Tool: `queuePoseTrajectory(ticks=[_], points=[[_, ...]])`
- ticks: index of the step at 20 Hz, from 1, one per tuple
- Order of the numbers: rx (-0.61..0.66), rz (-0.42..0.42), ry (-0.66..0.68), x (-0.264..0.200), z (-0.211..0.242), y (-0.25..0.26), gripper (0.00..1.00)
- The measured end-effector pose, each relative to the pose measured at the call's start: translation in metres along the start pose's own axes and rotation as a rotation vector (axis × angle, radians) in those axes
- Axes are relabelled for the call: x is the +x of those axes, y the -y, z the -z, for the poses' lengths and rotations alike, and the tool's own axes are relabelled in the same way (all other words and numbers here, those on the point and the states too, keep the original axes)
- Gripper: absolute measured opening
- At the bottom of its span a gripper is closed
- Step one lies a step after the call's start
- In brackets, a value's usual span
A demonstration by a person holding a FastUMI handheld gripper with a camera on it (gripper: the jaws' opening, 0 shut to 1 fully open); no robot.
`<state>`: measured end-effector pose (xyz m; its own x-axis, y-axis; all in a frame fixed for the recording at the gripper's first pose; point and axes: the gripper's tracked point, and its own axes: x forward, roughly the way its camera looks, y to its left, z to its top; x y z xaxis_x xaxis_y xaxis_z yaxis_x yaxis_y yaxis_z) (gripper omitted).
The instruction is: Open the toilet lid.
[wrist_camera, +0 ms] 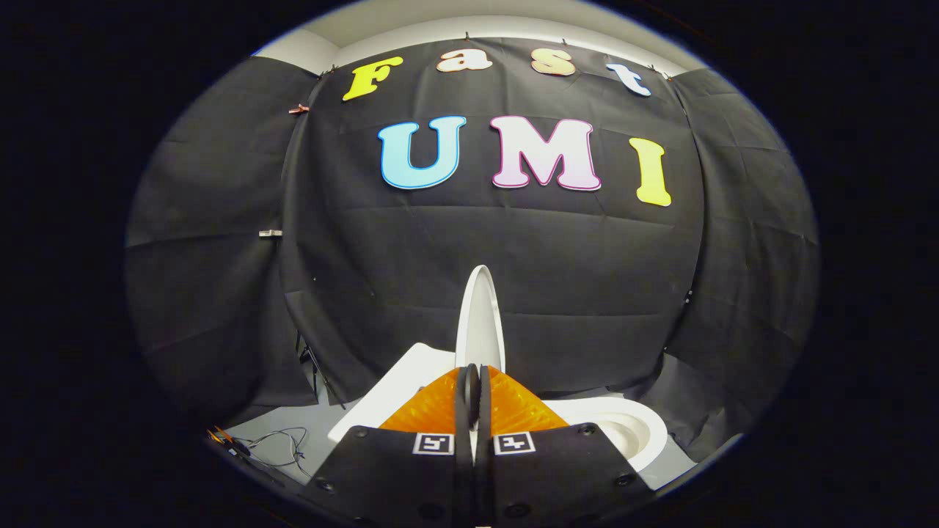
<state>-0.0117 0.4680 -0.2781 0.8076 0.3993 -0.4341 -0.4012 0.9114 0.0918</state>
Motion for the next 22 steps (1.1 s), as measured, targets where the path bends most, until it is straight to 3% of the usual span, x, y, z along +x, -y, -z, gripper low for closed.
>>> queuePoseTrajectory(ticks=[8, 11, 12, 18, 22], points=[[-0.052, -0.022, 0.007, 0.005, 0.001, -0.021, 0.08], [-0.027, -0.030, 0.020, -0.002, 0.000, -0.019, 0.17], [-0.034, -0.014, 0.032, -0.008, -0.007, -0.016, 0.22], [-0.056, -0.053, 0.148, -0.047, -0.059, -0.018, 0.98], [-0.040, -0.082, 0.209, -0.077, -0.096, -0.012, 0.99]])
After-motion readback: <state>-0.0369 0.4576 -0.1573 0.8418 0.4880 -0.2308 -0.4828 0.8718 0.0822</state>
